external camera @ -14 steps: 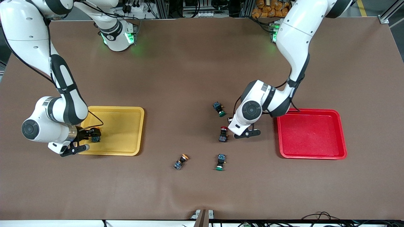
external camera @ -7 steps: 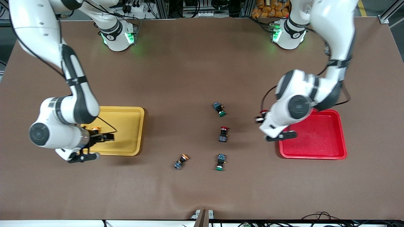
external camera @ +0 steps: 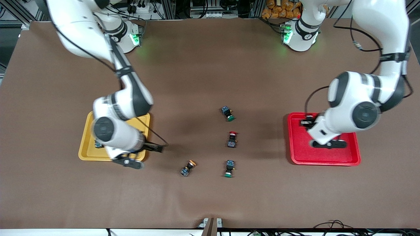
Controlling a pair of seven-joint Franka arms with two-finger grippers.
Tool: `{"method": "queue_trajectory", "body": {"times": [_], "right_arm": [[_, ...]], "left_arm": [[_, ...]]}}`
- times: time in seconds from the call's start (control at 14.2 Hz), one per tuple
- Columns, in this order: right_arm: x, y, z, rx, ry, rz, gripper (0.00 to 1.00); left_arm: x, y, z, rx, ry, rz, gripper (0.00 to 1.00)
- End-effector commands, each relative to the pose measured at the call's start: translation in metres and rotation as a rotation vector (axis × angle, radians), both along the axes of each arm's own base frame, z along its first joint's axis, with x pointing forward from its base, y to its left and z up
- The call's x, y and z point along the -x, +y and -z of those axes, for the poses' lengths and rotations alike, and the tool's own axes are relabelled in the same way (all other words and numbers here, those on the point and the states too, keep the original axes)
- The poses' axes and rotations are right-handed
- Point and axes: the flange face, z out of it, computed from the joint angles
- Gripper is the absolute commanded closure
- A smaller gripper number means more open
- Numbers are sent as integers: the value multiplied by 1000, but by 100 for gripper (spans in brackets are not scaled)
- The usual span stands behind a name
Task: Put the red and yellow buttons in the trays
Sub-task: 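Grasp another orange button with the right gripper while the left gripper releases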
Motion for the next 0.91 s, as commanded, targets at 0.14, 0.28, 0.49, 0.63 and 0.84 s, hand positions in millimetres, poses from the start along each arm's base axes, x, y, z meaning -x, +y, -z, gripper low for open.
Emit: {"method": "queue_trajectory", "body": {"times": [0.14, 0.28, 0.49, 0.63, 0.84], "right_arm": [[-28, 65, 47, -106, -133, 397, 0], [-30, 72, 69, -94, -177, 426, 0], [-27, 76, 101, -64, -227, 410, 0], [-26, 77, 107, -62, -228, 439, 0], [-24, 81, 114, -37, -255, 449, 17]], "left_arm": [[-14, 57, 37, -42, -37, 90, 78], [-18, 67, 56, -69, -55, 105, 78], [-23, 78, 94, -50, -73, 139, 75], [-25, 89, 121, -35, -86, 150, 75], [-23, 115, 152, -19, -96, 150, 74]]}}
